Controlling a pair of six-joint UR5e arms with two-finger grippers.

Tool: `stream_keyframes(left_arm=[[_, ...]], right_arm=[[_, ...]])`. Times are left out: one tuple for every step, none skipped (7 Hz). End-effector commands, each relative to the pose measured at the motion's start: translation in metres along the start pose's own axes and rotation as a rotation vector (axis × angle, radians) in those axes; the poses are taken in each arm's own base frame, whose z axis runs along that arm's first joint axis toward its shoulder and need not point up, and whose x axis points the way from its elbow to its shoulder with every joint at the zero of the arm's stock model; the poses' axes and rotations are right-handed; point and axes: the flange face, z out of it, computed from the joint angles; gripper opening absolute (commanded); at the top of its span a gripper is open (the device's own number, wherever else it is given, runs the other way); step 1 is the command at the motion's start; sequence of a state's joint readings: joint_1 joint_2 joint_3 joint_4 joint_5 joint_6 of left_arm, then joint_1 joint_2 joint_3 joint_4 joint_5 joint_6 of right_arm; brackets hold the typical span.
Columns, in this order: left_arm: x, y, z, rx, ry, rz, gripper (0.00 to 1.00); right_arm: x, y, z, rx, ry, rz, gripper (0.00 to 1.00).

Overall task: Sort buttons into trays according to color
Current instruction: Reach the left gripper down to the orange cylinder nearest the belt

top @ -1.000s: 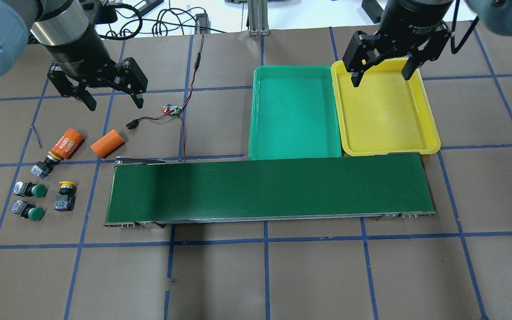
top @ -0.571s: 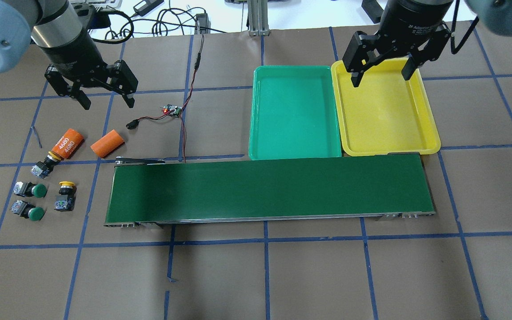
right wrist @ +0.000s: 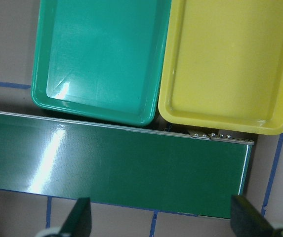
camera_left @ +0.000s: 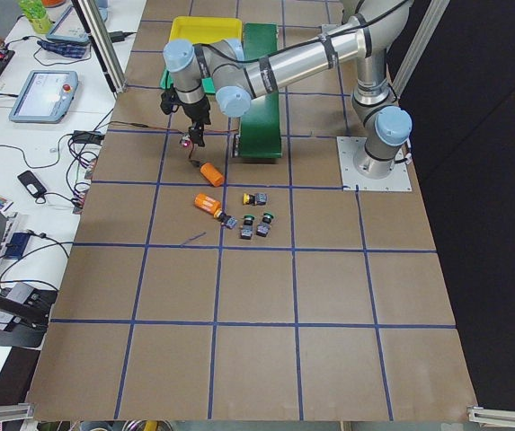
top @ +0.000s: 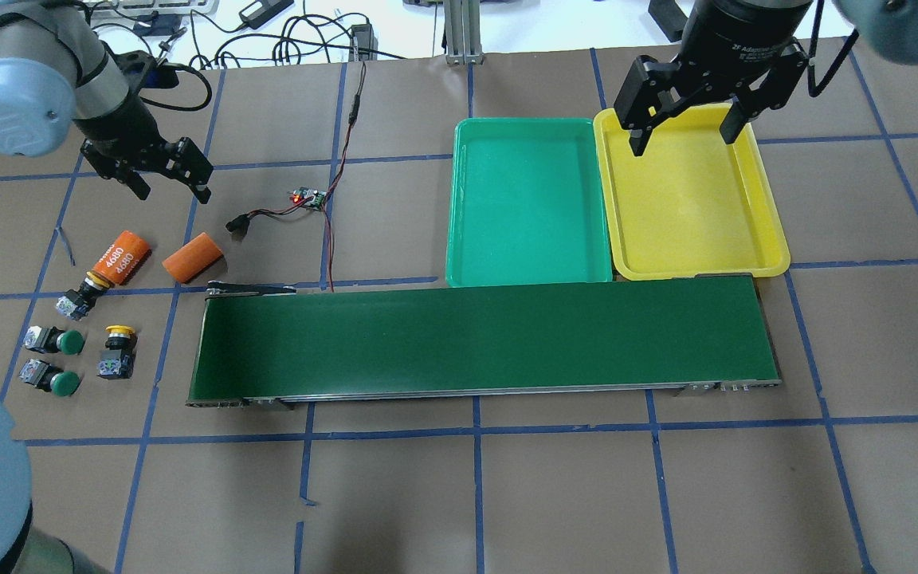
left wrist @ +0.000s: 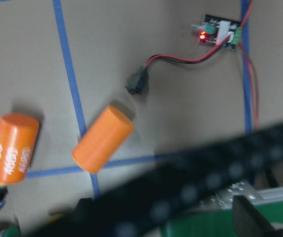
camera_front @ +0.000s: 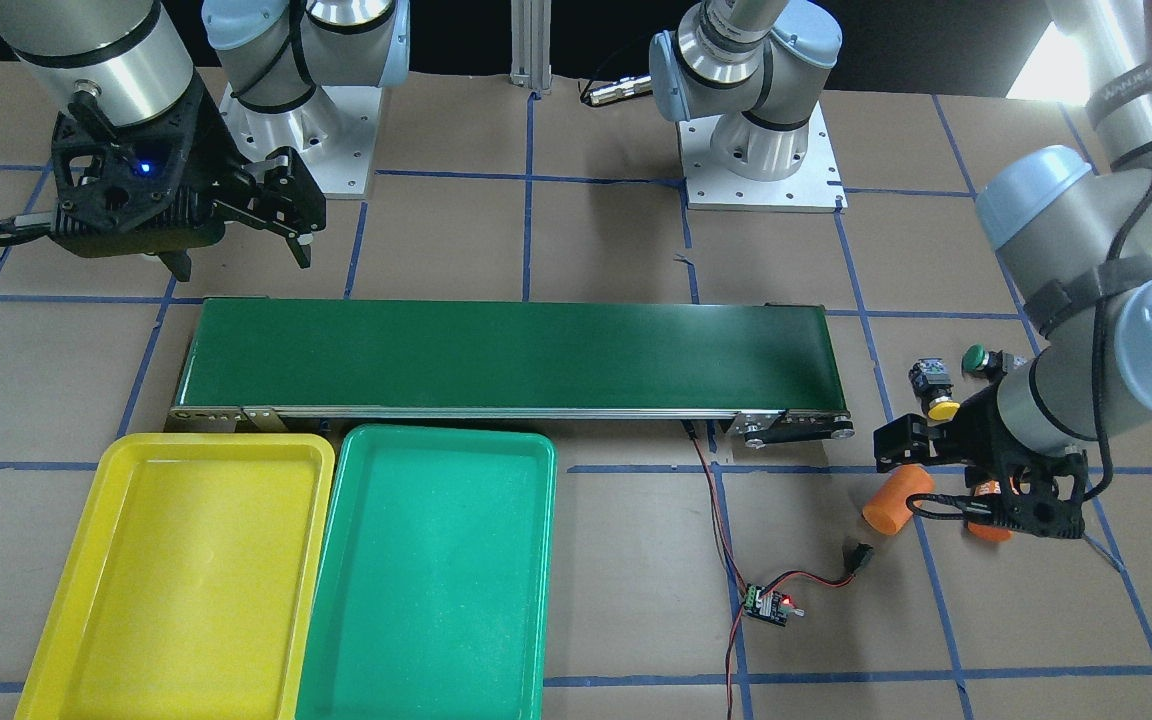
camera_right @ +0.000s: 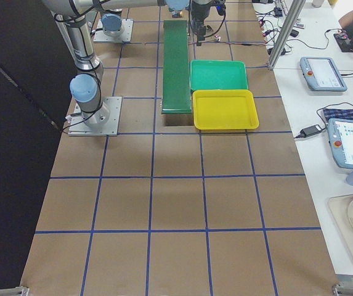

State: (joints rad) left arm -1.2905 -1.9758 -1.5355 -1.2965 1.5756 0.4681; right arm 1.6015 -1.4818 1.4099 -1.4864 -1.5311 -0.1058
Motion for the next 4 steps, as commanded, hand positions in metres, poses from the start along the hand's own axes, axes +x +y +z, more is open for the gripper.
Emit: stream_keyframes(left_arm=[[-0.028, 0.008, 0.061, 0.013, 0.003, 0.105, 1.00], [-0.028, 0.013, 0.082, 0.040, -0.019, 0.145, 1.00], [-0.024, 0.021, 0.099, 0.034, -0.019, 0.248, 1.00], [-0.023, 0.024, 0.106, 0.025, -0.010, 0.266, 1.00]], right_arm=[[0.000, 0.000, 0.000, 0.000, -0.002, 0.000, 1.00], [0.000, 0.000, 0.001, -0.001, -0.002, 0.000, 1.00], [0.000, 0.000, 0.001, -0.001, -0.002, 0.000, 1.00], [0.000, 0.000, 0.001, -0.003, -0.002, 0.000, 1.00]])
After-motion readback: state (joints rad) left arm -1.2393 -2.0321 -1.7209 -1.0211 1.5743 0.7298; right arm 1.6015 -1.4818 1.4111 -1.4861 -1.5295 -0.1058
